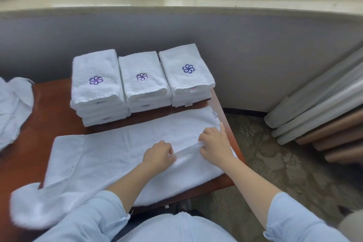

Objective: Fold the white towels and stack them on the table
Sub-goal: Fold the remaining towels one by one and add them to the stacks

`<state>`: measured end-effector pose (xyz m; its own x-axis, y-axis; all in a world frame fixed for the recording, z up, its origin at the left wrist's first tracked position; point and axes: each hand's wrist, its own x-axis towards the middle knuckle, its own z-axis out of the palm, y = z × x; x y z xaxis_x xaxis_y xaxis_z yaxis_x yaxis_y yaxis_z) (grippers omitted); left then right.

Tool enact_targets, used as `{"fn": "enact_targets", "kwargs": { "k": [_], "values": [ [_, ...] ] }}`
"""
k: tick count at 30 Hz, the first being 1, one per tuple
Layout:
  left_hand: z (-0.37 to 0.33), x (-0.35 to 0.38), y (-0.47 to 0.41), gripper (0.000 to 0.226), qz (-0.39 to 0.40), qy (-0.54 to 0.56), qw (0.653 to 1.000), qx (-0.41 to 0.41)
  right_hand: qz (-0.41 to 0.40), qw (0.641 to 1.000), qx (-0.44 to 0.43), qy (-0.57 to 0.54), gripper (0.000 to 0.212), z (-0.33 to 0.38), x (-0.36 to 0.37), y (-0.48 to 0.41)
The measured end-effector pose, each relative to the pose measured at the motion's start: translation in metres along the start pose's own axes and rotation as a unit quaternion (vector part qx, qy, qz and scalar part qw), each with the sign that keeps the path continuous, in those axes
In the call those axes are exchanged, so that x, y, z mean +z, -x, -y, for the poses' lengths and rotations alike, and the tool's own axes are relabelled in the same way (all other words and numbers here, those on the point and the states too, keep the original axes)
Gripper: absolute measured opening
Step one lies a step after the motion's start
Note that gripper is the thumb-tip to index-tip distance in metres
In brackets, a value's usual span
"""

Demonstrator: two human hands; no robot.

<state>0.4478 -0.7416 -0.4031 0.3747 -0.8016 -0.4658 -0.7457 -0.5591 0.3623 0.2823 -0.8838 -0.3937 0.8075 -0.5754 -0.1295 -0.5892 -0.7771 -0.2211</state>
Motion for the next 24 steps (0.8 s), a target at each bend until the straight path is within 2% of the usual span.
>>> {"fn": "enact_targets", "kwargs": {
  "k": [3, 6, 8, 10, 12, 14, 15, 17, 20, 24],
  "values": [
    [0.0, -0.001, 0.005, 0.022, -0.02, 0.026, 0.999, 0.016, -0.042, 0.999, 0.002, -0.009, 0.007, -0.001, -0.009, 0.011],
    [0.001, -0.001, 0.008, 0.023, 0.0, 0.023, 0.998, 0.056, -0.041, 0.999, 0.0, -0.026, 0.018, -0.004, -0.015, 0.026],
    [0.0, 0.0, 0.009, 0.023, 0.032, 0.026, 0.996, 0.074, 0.032, 0.997, 0.017, -0.068, 0.022, -0.007, -0.017, 0.038],
    [-0.004, 0.002, 0.008, 0.022, 0.075, 0.015, 0.993, 0.094, 0.122, 0.985, 0.051, -0.115, 0.016, -0.008, -0.02, 0.048],
    [-0.008, 0.005, 0.008, 0.022, 0.105, 0.003, 0.988, 0.111, 0.149, 0.977, 0.071, -0.132, 0.022, -0.012, -0.022, 0.056],
    [-0.011, 0.006, 0.008, 0.022, 0.103, 0.006, 0.988, 0.118, 0.125, 0.982, 0.076, -0.118, 0.028, -0.014, -0.025, 0.061],
    [-0.012, 0.006, 0.008, 0.022, 0.091, 0.011, 0.989, 0.118, 0.099, 0.987, 0.072, -0.099, 0.024, -0.014, -0.027, 0.062],
    [-0.013, 0.004, 0.007, 0.022, 0.049, 0.019, 0.993, 0.107, 0.03, 0.996, 0.062, -0.052, 0.015, -0.016, -0.026, 0.057],
    [-0.013, 0.0, 0.001, 0.022, -0.017, 0.011, 0.996, 0.086, -0.051, 0.995, 0.085, -0.01, 0.015, -0.014, -0.02, 0.041],
    [-0.011, 0.003, -0.015, 0.021, -0.05, 0.006, 0.997, 0.064, -0.049, 0.993, 0.108, 0.028, 0.027, -0.017, -0.01, 0.023]
  ]
}}
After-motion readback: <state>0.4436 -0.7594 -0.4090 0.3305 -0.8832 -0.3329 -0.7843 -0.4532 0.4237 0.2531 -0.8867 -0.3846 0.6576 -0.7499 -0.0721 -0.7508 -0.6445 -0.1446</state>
